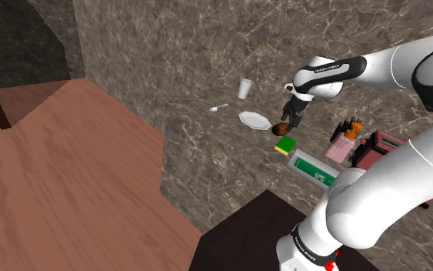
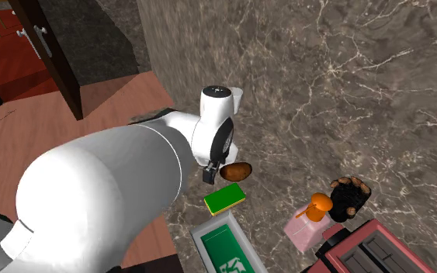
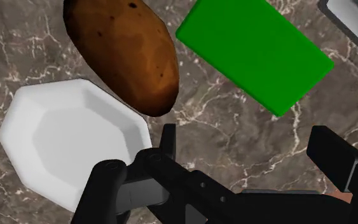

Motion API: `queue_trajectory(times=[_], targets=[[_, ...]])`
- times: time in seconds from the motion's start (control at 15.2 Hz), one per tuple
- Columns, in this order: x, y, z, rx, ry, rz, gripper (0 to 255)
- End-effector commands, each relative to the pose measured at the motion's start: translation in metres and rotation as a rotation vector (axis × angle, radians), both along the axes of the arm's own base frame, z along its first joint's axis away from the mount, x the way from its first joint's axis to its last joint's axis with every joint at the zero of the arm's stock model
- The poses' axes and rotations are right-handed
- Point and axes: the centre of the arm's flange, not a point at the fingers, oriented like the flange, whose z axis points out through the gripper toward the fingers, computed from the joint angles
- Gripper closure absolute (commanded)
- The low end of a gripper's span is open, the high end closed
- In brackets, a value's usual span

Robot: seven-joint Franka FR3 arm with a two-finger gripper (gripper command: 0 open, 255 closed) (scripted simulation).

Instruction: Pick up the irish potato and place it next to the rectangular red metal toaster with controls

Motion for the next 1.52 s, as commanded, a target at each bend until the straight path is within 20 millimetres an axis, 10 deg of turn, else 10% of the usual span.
queue_trajectory(times=[0.0, 0.33, 1.32, 1.39, 1.45], targets=[[0.012, -0.019, -0.011, 0.000, -0.007, 0.065, 0], [0.049, -0.061, -0.038, 0.007, -0.019, 0.199, 0], [0.052, -0.061, -0.078, 0.007, -0.018, 0.199, 0], [0.052, -0.061, -0.078, 0.007, -0.018, 0.199, 255], [0.052, -0.061, -0.078, 0.007, -0.018, 0.199, 255]])
